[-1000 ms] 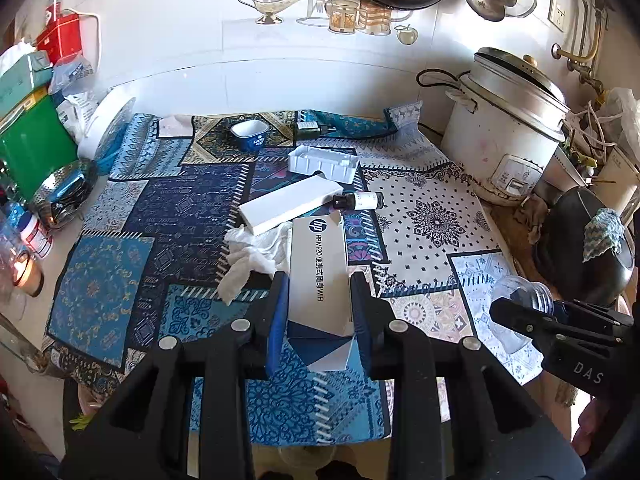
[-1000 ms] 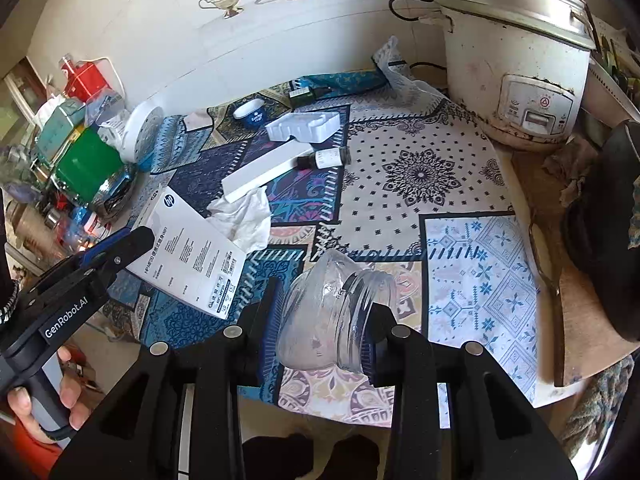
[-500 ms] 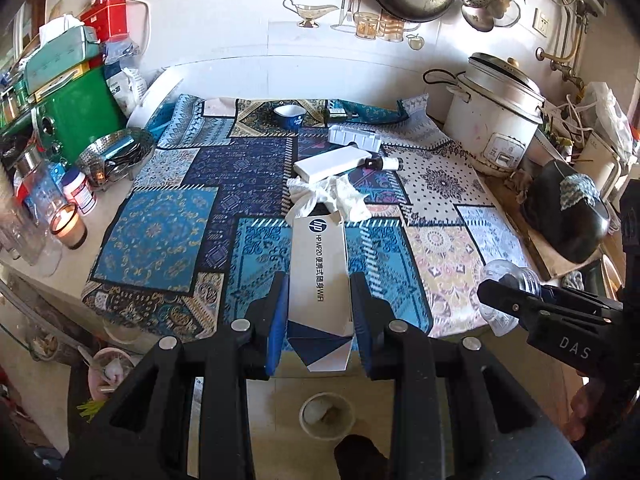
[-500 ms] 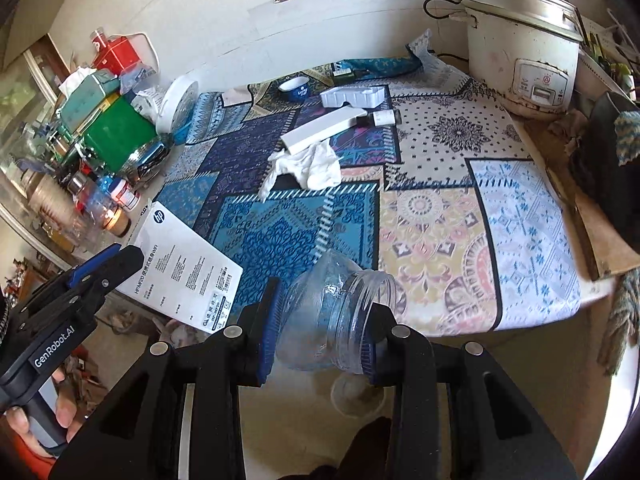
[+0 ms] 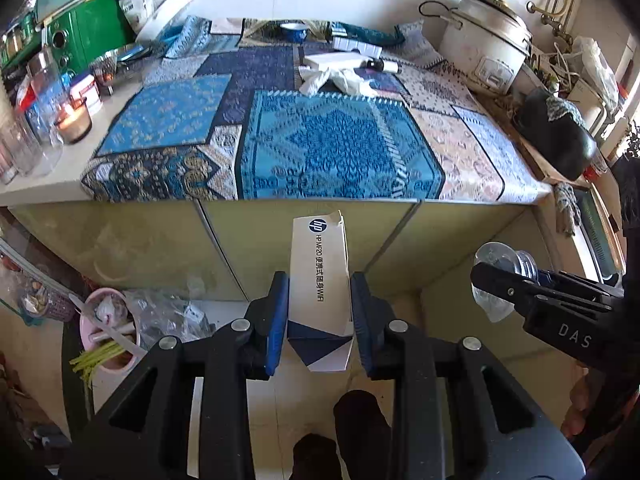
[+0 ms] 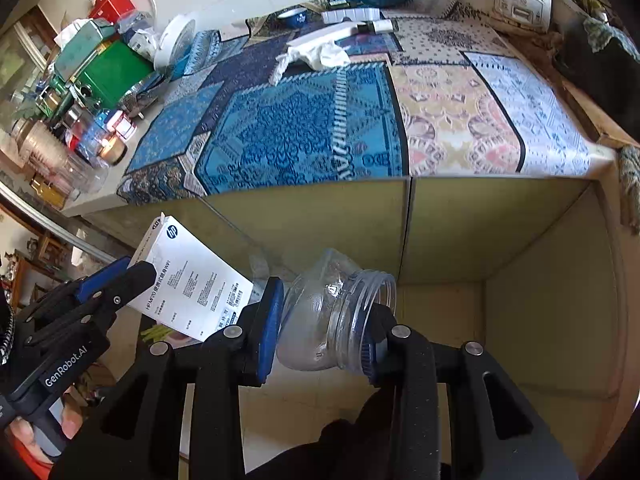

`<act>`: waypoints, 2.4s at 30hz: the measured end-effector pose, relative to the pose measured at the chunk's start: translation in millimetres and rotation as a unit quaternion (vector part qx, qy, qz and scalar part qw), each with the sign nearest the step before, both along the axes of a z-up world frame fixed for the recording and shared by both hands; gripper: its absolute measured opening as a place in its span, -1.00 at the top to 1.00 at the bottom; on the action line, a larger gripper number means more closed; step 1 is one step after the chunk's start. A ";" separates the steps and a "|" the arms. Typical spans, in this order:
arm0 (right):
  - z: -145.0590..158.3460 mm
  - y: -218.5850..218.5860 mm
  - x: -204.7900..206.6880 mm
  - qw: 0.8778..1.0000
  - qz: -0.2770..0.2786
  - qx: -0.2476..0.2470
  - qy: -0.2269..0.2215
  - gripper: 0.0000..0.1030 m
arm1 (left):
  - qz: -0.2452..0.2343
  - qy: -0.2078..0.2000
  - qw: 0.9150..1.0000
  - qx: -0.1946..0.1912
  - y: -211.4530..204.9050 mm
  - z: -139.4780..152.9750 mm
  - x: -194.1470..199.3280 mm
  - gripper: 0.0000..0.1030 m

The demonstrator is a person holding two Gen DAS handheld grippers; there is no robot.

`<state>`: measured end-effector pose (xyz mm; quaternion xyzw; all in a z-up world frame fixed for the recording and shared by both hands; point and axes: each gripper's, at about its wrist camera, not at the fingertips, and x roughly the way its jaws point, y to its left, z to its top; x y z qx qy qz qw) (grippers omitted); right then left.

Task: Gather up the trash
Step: 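Carry the jar and HP box with both tools down toward the floor bin, then open both tools over the white bin to drop the jar and box, then raise both open tools back up toward the counter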

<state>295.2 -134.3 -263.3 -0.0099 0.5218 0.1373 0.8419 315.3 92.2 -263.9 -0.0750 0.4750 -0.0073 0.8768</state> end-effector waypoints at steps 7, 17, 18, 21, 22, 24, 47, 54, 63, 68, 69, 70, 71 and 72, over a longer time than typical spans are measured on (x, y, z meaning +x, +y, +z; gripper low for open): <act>-55.7 -17.4 1.0 0.999 0.003 -0.015 0.047 0.40 | -0.004 0.054 0.998 -0.012 -19.2 -68.3 -2.7 0.42; -209.5 -51.7 38.5 0.993 0.024 -0.029 0.116 0.40 | 0.032 0.100 0.994 -0.041 -34.2 -219.0 29.2 0.42; -227.7 -54.6 42.1 0.992 0.029 -0.029 0.122 0.40 | 0.037 0.103 0.993 -0.048 -33.4 -238.5 32.6 0.42; -284.2 -62.2 53.2 0.990 0.044 -0.037 0.128 0.40 | 0.050 0.112 0.990 -0.064 -31.7 -295.7 40.5 0.42; -301.9 -64.1 56.5 0.990 0.048 -0.038 0.128 0.40 | 0.054 0.114 0.990 -0.067 -31.8 -315.9 43.1 0.42; -339.6 -68.9 63.8 0.989 0.052 -0.039 0.135 0.40 | 0.059 0.121 0.989 -0.067 -32.2 -356.2 48.4 0.42; -548.0 -83.8 93.7 0.968 0.058 -0.008 0.243 0.07 | 0.088 0.184 0.974 -0.101 -31.7 -578.4 68.6 0.41; -516.8 -87.8 90.1 0.972 0.055 -0.020 0.229 0.06 | 0.087 0.192 0.973 -0.098 -32.5 -556.1 67.7 0.41; -387.2 -87.4 83.6 0.982 0.044 -0.024 0.184 0.06 | 0.086 0.168 0.978 -0.085 -24.7 -437.1 59.0 0.41; -286.2 -76.0 72.4 0.989 0.039 -0.020 0.143 0.06 | 0.076 0.141 0.984 -0.071 -22.0 -334.7 51.2 0.41; -262.5 -74.1 69.4 0.990 0.038 -0.020 0.132 0.06 | 0.073 0.135 0.986 -0.067 -21.4 -313.7 49.2 0.41; -241.5 -72.5 66.2 0.992 0.037 -0.019 0.121 0.06 | 0.069 0.127 0.987 -0.064 -20.9 -291.9 46.6 0.41; -221.3 -67.8 62.5 0.993 0.035 -0.018 0.110 0.06 | 0.065 0.120 0.989 -0.061 -20.7 -270.4 44.5 0.41; -199.7 -64.6 59.4 0.994 0.033 -0.017 0.099 0.06 | 0.061 0.112 0.990 -0.058 -20.4 -247.5 42.6 0.41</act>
